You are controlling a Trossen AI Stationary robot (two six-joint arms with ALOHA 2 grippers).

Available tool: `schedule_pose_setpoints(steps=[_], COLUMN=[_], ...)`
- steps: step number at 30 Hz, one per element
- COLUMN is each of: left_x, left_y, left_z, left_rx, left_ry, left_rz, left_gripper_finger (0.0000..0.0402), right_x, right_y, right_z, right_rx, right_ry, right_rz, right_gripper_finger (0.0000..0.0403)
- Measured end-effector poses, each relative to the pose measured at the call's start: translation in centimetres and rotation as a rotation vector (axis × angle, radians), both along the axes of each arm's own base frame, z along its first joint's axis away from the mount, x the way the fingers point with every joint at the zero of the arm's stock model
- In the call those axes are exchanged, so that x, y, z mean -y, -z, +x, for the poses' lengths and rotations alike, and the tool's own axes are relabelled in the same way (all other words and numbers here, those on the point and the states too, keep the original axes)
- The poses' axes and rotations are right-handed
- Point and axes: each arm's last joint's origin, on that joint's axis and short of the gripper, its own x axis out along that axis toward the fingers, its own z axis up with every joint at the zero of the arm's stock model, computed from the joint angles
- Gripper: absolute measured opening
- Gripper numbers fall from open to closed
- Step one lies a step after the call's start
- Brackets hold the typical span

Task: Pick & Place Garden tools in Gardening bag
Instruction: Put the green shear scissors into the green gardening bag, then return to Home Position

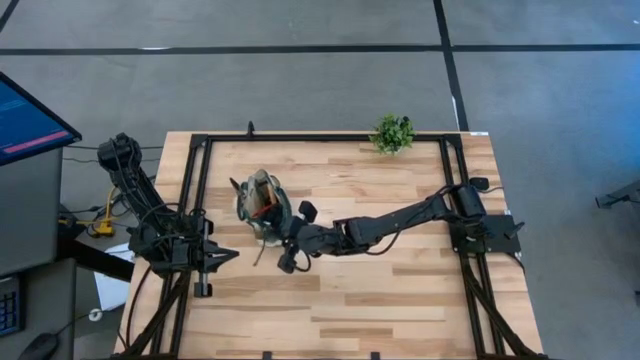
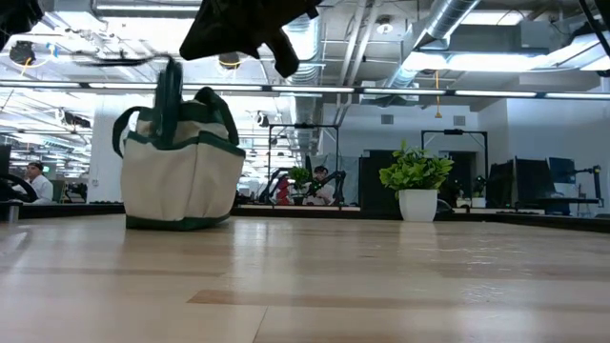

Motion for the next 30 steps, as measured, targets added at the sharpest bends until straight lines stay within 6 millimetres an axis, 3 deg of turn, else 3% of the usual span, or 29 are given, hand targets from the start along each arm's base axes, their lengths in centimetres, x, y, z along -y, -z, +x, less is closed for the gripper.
schedule_pose_setpoints(steps=[11,15,21,30], left_x=[0.0,0.0,0.0,0.0], left_y=[0.0,0.0,0.0,0.0], left_z=[0.0,0.0,0.0,0.0], left_rx=[0.0,0.0,0.0,-0.001], left_ry=[0.0,0.0,0.0,-0.003], left_rz=[0.0,0.0,-0.001,-0.001], left_gripper_finger=[0.0003,0.0003,0.0003,0.0003], right_x=[0.9,0.2,-1.2,-1.4], right_y=[0.0,0.2,1.0,4.7], right_z=[0.2,-0.1,-0.6,0.5], right_rx=[-0.006,-0.031,-0.102,-0.143], right_ry=[0.018,-0.018,-0.115,-0.089], right_rz=[-0.011,-0.008,0.142,0.179], right_gripper_finger=[0.0001,0.0002,0.0001,0.0])
